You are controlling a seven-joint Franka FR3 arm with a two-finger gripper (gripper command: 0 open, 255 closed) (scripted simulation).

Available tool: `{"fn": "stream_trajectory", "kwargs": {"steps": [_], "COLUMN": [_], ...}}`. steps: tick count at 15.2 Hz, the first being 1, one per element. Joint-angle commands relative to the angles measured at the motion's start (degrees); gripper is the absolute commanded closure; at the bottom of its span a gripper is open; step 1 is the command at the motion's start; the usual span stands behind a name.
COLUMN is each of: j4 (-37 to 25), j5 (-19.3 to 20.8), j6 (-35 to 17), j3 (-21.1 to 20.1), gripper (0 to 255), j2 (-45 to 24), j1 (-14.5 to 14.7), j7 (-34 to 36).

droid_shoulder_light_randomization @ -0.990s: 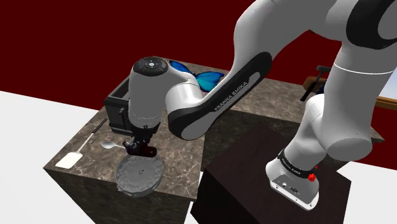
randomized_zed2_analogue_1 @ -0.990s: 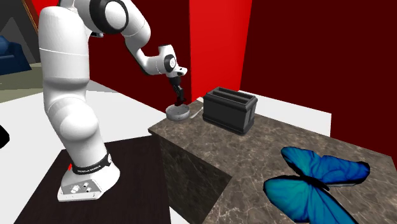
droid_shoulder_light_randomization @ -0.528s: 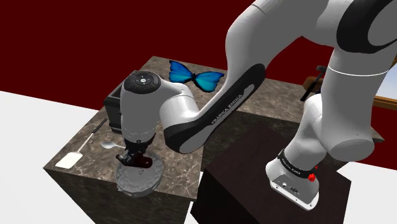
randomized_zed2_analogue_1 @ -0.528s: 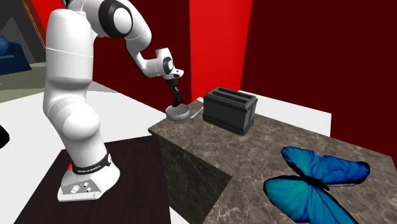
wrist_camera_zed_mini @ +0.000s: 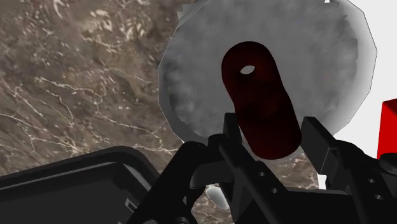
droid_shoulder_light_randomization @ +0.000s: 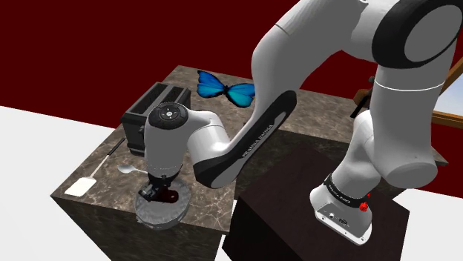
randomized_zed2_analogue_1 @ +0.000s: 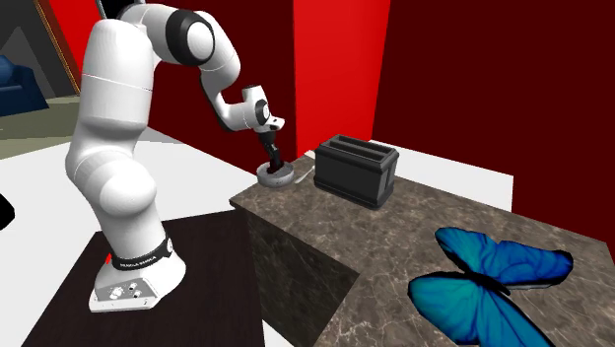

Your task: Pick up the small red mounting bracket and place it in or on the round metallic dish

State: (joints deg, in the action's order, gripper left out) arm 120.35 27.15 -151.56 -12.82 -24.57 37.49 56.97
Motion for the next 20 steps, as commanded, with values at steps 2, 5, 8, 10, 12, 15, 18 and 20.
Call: {"fn": "stream_trajectory", "kwargs": {"steps": [2, 5, 8, 10, 12, 15, 18, 20], "j4": [-0.43, -0.43, -0.43, -0.42, -0.42, -0.42, 1.38, 1.73], "j5": [1.19, 1.19, 1.19, 1.19, 1.19, 1.19, -1.95, -2.87], "j6": [-1.4, -1.4, -1.4, -1.4, -1.4, -1.4, 2.09, 3.06], "j3": [0.87, 0.88, 0.88, 0.88, 0.88, 0.88, -1.47, -2.01], "gripper": [255, 255, 255, 0, 0, 0, 0, 0], "j2": [-1.84, -1.84, -1.84, -1.84, -1.84, -1.84, 3.58, 4.97], "j1": [0.52, 0.53, 0.53, 0.53, 0.53, 0.53, -0.77, -1.04], "j7": [0.94, 0.94, 0.94, 0.94, 0.94, 0.94, -1.26, -1.89]}}
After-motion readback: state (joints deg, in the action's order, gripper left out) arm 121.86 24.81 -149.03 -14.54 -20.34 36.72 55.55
